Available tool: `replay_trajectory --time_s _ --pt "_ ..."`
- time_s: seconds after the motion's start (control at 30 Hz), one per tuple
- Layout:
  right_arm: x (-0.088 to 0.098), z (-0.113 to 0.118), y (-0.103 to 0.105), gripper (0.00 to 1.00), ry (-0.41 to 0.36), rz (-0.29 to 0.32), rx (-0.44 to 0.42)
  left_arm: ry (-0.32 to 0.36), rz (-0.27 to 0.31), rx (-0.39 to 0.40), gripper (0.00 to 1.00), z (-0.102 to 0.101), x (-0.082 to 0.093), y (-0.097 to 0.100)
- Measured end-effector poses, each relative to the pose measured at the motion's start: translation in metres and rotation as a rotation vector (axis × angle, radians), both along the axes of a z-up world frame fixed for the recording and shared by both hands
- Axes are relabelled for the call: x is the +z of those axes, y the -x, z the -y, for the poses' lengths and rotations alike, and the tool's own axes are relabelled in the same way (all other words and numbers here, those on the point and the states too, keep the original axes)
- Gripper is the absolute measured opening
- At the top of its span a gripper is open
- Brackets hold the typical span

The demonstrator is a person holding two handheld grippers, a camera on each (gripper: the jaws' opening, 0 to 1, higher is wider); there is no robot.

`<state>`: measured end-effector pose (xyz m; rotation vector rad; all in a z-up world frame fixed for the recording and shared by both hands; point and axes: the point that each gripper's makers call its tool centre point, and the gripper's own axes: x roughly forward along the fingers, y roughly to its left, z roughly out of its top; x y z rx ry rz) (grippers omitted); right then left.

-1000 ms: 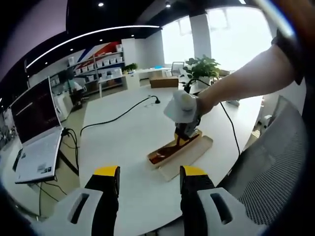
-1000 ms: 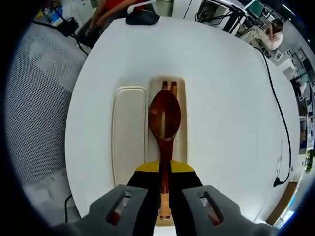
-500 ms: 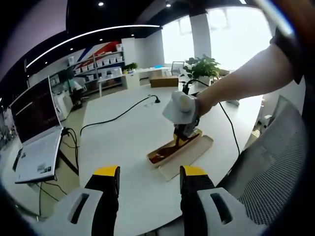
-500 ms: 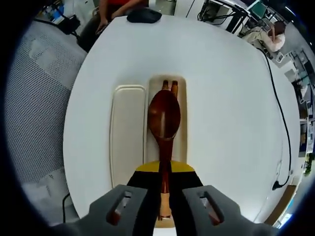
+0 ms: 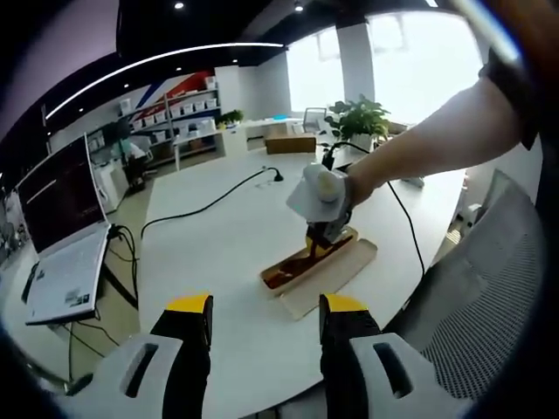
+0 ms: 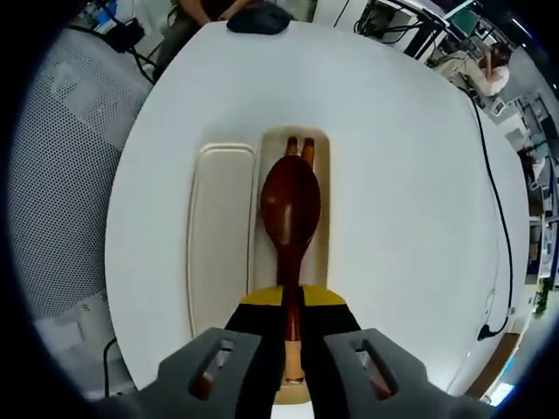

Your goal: Arrange the utensils inside the cutlery case until each visible utensil rests in its matching compartment.

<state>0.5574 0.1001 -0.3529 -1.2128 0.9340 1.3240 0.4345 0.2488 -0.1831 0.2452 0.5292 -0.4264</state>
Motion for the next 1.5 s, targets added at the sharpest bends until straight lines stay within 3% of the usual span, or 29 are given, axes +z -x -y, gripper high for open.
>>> replay_trajectory --time_s 0.57,0.93,1.1,1.27,1.37,1.5 --pt "0.0 0.001 0.002 0.04 -0.006 -0.021 0.005 0.0 -0.007 0.001 0.5 0.0 -0.001 -0.001" --pt "0.023 0.009 -0.005 0.14 -0.069 0.026 -0.031 -0.007 -0.013 -0.002 0.5 0.0 -0.003 0.0" --pt "0.036 0.018 -0.003 0.14 -0.1 0.028 -0.072 -0.015 -0.015 0.006 0.5 -0.002 -0.003 0.001" --pt "0.048 0.025 -0.005 0.19 -0.132 0.075 -0.107 -0.006 -0.004 0.015 0.51 -0.003 -0.001 0.0" --pt "0.052 0.032 -0.001 0.23 -0.125 0.114 -0.093 -0.013 -0.007 0.014 0.51 -0.003 -0.001 0.001" --pt "0.056 0.042 0.009 0.31 -0.145 0.12 -0.121 -0.004 -0.005 0.015 0.51 -0.003 0.0 0.001"
